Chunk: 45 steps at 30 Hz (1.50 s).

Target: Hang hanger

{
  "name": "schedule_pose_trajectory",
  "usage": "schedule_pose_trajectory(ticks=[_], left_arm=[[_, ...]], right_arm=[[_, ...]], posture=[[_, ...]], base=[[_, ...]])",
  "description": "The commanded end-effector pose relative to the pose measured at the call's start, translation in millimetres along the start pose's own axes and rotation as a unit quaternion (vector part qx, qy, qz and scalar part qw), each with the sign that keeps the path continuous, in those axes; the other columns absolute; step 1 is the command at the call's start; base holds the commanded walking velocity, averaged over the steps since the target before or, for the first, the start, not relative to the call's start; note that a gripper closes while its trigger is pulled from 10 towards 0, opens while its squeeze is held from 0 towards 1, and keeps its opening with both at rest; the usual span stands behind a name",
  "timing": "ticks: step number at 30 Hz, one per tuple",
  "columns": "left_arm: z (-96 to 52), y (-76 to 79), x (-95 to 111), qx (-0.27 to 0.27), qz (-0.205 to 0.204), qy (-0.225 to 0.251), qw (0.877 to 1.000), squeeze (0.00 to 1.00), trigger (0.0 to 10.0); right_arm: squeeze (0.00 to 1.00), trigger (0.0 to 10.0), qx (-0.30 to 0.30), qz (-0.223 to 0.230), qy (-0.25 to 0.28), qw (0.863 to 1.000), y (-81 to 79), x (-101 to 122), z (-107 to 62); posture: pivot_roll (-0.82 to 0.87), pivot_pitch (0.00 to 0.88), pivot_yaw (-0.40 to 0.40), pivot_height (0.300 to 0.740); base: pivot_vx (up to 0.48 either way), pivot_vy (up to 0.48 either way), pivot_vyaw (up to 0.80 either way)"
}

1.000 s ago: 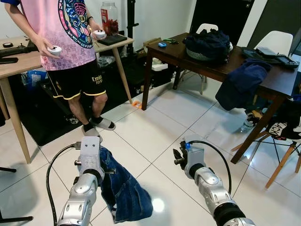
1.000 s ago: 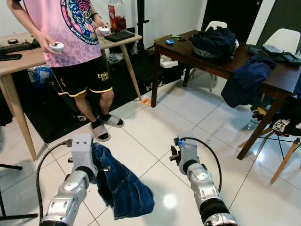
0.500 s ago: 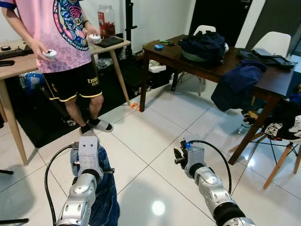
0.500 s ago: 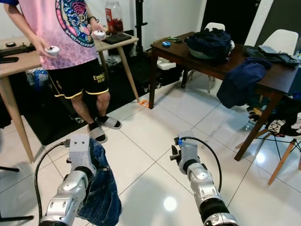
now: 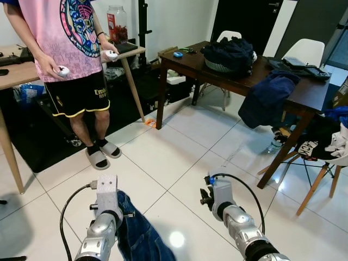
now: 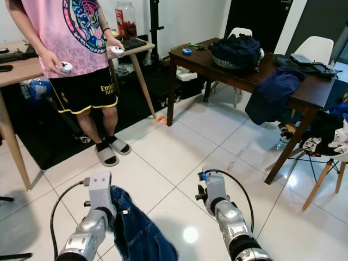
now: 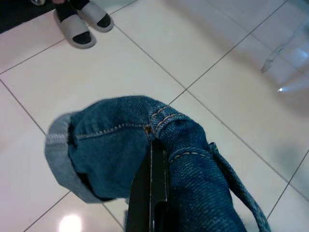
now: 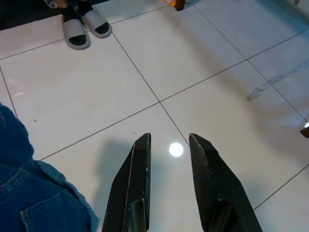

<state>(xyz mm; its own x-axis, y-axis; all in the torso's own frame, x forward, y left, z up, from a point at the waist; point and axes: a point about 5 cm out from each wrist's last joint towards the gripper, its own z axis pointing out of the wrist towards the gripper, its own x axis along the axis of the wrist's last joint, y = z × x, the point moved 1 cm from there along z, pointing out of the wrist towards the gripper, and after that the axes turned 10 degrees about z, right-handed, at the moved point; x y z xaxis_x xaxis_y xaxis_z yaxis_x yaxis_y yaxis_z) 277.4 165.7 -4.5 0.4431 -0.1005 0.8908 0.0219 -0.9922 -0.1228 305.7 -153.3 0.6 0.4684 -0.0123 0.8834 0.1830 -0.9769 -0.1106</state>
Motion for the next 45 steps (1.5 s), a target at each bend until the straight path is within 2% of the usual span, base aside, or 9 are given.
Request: schedule_pose_trajectory(ticks=[1, 7, 14, 17, 22, 23, 31, 39, 45], left_arm=[[-2.9, -4.1, -3, 0.003, 0.011, 0.005, 1.000, 0.00, 10.0], [-7.3, -9.6, -16, 0.008, 0.027, -0.002, 1.000, 0.00, 10.0], [-5.8, 6.7, -17, -0.027, 0.071, -0.003, 0.997, 0.00, 10.0], [-4.2, 11.0, -15, -0.054, 0.096, -0.002, 0.994, 0.00, 10.0], [-0.3, -2.9, -11, -0.056, 0.105, -0.002, 0.993, 0.00, 10.0], [3.9, -15.9, -8, -0.041, 0.096, -0.006, 0.994, 0.00, 10.0], [9.1, -29.4, 4, -0.012, 0.092, 0.005, 0.996, 0.00, 10.0], [12.0, -19.3, 13, -0.038, 0.114, 0.023, 0.993, 0.00, 10.0], [15.2, -14.3, 22, -0.035, 0.099, 0.034, 0.994, 0.00, 10.0]], right_arm=[[0.00, 10.0, 0.003, -0.004, -0.011, 1.000, 0.0, -9, -2.8], [0.00, 10.0, -0.003, -0.004, -0.023, 1.000, 3.6, -17, -6.3], [0.00, 10.0, -0.012, -0.019, -0.021, 1.000, 14.3, -22, -11.8], [0.00, 10.0, -0.021, 0.006, -0.015, 1.000, 12.7, -25, -12.7], [0.00, 10.0, -0.036, 0.035, 0.008, 0.999, 2.8, -26, -12.4], [0.00, 10.0, -0.039, 0.050, 0.008, 0.998, -5.7, -31, -12.4], [0.00, 10.0, -0.029, 0.068, 0.002, 0.997, -14.7, -35, -10.1], [0.00, 10.0, -0.050, 0.062, 0.023, 0.997, -1.8, -26, -11.5], [0.00, 10.0, -0.050, 0.056, 0.042, 0.996, 6.7, -15, -11.3]], posture=[[-0.02, 0.000, -0.119, 0.740], [-0.03, 0.000, -0.137, 0.740], [-0.02, 0.000, -0.006, 0.740], [-0.02, 0.000, 0.042, 0.740], [-0.04, 0.000, 0.099, 0.740], [-0.05, 0.000, 0.111, 0.740], [-0.01, 0.000, 0.102, 0.740], [-0.02, 0.000, 0.070, 0.740], [-0.04, 0.000, 0.041, 0.740]], base=[[0.000, 0.000, 0.00], [0.000, 0.000, 0.00], [0.000, 0.000, 0.00], [0.000, 0.000, 0.00], [0.000, 0.000, 0.00], [0.000, 0.000, 0.00], [0.000, 0.000, 0.00], [0.000, 0.000, 0.00], [0.000, 0.000, 0.00]])
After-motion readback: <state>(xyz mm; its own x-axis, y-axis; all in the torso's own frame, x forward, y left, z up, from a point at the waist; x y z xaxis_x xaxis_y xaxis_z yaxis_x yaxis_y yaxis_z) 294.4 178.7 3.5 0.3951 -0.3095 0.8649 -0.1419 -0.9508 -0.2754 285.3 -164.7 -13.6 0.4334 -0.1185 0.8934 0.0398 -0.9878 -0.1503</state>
